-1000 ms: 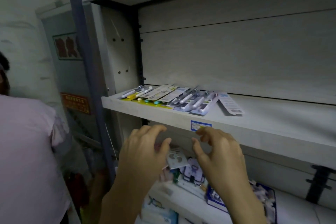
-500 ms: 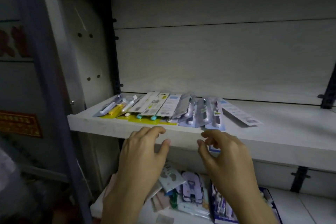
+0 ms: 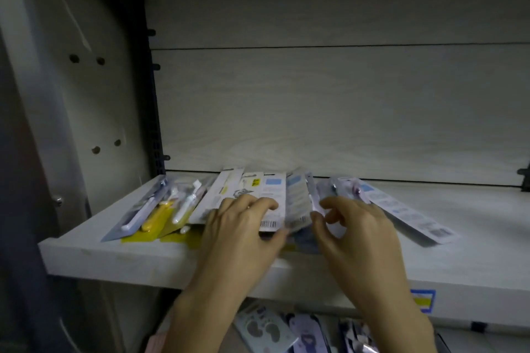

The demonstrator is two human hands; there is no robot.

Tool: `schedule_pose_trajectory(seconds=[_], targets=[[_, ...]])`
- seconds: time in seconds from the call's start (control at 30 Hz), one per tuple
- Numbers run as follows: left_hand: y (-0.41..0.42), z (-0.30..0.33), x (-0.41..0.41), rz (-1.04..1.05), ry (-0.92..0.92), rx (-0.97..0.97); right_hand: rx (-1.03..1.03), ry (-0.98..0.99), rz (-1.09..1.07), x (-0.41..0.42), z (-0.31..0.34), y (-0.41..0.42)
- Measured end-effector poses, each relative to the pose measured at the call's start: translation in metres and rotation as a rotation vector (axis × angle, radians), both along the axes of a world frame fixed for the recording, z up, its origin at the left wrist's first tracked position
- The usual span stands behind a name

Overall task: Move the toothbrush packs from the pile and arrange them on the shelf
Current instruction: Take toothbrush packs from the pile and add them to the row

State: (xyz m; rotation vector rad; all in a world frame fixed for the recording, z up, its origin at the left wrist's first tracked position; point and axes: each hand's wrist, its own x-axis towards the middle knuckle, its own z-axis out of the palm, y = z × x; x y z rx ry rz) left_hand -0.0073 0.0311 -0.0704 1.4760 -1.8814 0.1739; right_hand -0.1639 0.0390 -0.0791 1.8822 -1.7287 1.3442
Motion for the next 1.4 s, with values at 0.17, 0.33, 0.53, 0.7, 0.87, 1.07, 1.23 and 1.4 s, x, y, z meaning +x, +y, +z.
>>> schedule_pose_trajectory(seconds=[0.17,0.33,0.53,0.7,0.87,1.07,1.23,1.4], targets=[[-0.026,0.001,0.009,-0.088,-0.088,0.107,0.256,0.057,-0.159,0.015,0.005,-0.024],[-0.039,-0.002,0.020,-0.145,-0.002,0.126,0.338,0.046,-0.258,0.027,0.001,-0.023],[-0.041,-0.012,0.021,-0.159,0.176,-0.042,0.354,0.012,-0.289,0.031,0.002,-0.021],[-0.043,-0.015,0.020,-0.118,0.231,-0.065,0.279,-0.019,-0.267,0.031,-0.002,-0.021],[-0.044,-0.014,0.022,-0.052,0.402,-0.109,0.238,-0.042,-0.267,0.031,-0.003,-0.023],[-0.033,-0.001,0.029,-0.031,0.707,-0.132,0.042,-0.018,-0.207,0.038,0.001,-0.022],[-0.030,0.003,0.040,-0.109,0.874,-0.018,-0.012,-0.125,-0.129,0.035,0.008,-0.014],[-0.028,0.002,0.049,-0.153,1.011,0.083,0.075,-0.353,-0.002,0.041,0.016,-0.005]])
